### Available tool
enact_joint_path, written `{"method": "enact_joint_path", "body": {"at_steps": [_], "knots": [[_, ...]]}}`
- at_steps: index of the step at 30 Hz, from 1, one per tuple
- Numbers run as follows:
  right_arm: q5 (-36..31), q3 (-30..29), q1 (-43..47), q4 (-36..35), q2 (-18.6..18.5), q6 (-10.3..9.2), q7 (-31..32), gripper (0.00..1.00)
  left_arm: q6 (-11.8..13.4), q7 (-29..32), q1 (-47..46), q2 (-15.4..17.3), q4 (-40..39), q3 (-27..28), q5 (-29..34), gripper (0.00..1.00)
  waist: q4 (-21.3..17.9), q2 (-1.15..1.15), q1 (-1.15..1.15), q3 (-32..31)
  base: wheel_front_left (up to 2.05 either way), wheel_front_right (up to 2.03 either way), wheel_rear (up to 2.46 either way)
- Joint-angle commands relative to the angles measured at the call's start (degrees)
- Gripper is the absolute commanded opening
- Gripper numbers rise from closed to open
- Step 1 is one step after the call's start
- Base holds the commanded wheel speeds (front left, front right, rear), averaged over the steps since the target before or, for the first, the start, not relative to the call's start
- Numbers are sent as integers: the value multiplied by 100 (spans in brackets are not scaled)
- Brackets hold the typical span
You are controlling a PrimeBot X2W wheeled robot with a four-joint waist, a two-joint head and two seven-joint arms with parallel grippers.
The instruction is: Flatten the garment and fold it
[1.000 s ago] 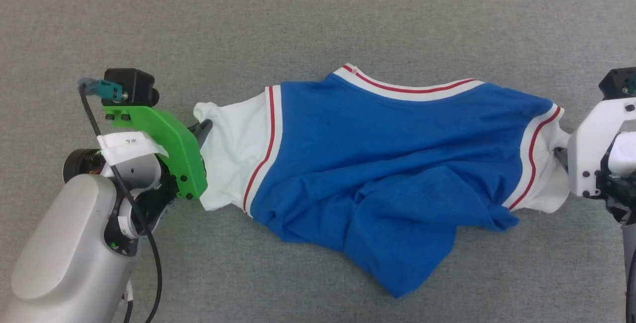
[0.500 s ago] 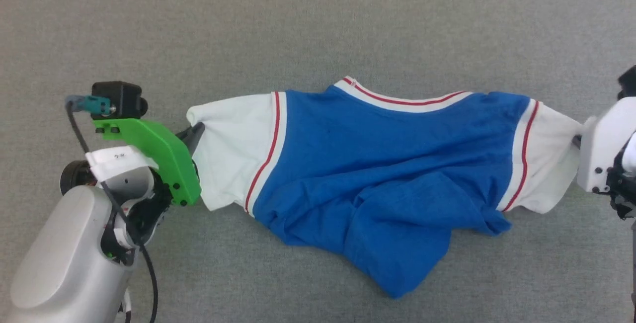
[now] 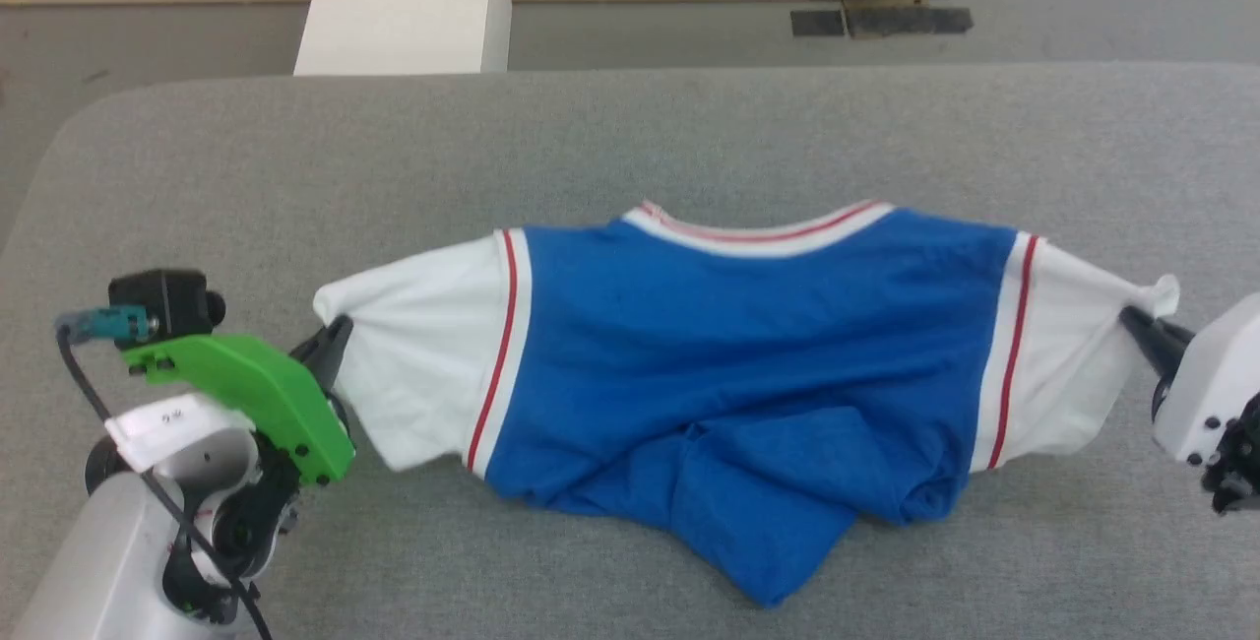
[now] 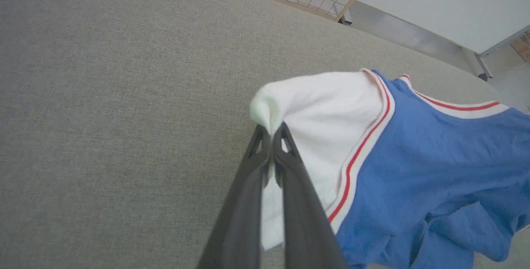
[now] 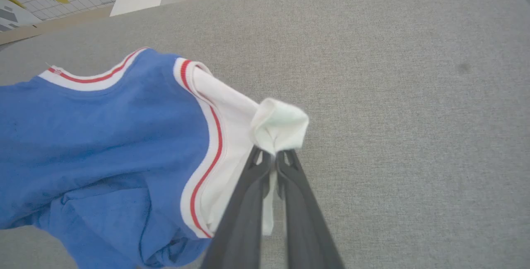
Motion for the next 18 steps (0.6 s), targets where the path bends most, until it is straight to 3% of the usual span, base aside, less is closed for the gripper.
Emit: {"method": "enact_joint_path", "body": {"at_steps": [1, 8, 18], "knots": [[135, -18, 118, -112, 76, -8, -46, 0, 43, -80, 154, 30, -48, 51, -56, 0, -70, 0, 0, -204, 0, 0, 0], [568, 63, -88, -325, 157, -8, -266, 0, 139, -507, 184, 13, -230, 279, 59, 0, -82, 0, 0, -344, 0, 0, 0], [1006, 328, -1621, -42, -216, -8, -398, 0, 47, -855, -1074, 83, -196, 343, 450, 0, 1, 0, 0, -548, 0, 0, 0]]}}
